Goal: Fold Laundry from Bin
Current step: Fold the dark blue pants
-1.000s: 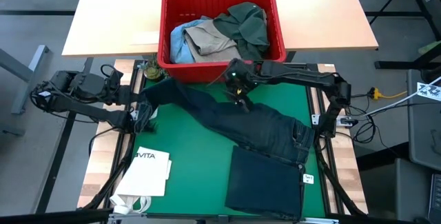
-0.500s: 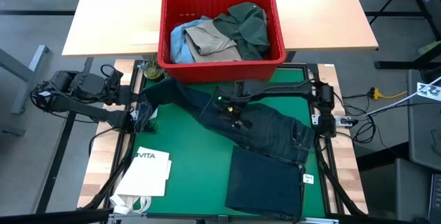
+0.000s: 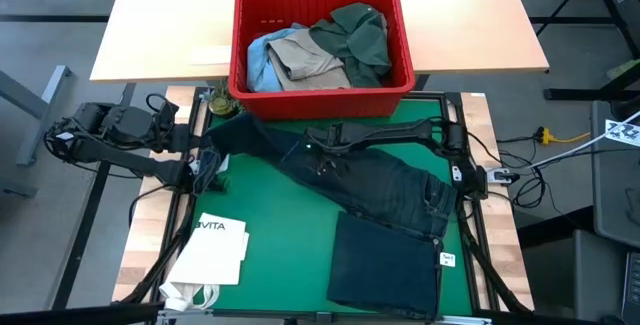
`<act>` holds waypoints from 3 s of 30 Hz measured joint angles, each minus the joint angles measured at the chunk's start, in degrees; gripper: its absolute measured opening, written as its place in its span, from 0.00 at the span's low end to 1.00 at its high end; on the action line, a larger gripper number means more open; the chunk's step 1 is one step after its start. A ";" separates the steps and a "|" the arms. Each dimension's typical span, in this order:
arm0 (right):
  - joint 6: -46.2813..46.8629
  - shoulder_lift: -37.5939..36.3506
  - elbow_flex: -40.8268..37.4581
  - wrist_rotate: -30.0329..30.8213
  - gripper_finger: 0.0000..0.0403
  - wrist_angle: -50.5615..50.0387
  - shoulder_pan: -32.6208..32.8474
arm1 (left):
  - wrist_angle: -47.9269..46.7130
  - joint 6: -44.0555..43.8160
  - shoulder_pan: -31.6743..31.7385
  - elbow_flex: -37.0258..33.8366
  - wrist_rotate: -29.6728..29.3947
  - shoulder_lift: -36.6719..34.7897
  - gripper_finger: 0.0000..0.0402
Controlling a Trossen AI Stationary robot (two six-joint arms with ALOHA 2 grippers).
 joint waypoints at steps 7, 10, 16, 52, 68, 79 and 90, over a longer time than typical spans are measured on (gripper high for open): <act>2.11 0.24 0.00 13.07 0.54 4.99 -1.22 | -0.07 0.00 0.00 0.00 0.28 0.00 0.02; 4.65 0.28 0.01 17.40 0.54 6.45 -2.09 | -0.07 -0.02 0.00 0.00 1.01 0.01 0.02; 4.88 0.25 0.04 21.54 0.54 6.89 -4.32 | -0.05 -0.09 0.00 0.00 1.14 0.02 0.02; -0.04 -0.87 1.70 26.49 0.54 6.39 -5.13 | 27.04 -7.10 -0.02 0.02 7.28 24.54 0.02; 0.56 -5.41 1.60 -9.51 0.54 4.59 -0.34 | 27.62 -3.99 -0.02 -0.04 14.19 23.85 0.02; 0.60 -1.43 -1.24 -15.39 0.54 23.79 2.18 | 27.88 -2.60 -0.14 -0.04 13.21 23.08 0.02; 0.56 3.82 -1.30 4.41 0.54 32.85 -1.37 | 31.57 -2.65 -2.68 -0.04 12.85 23.12 0.02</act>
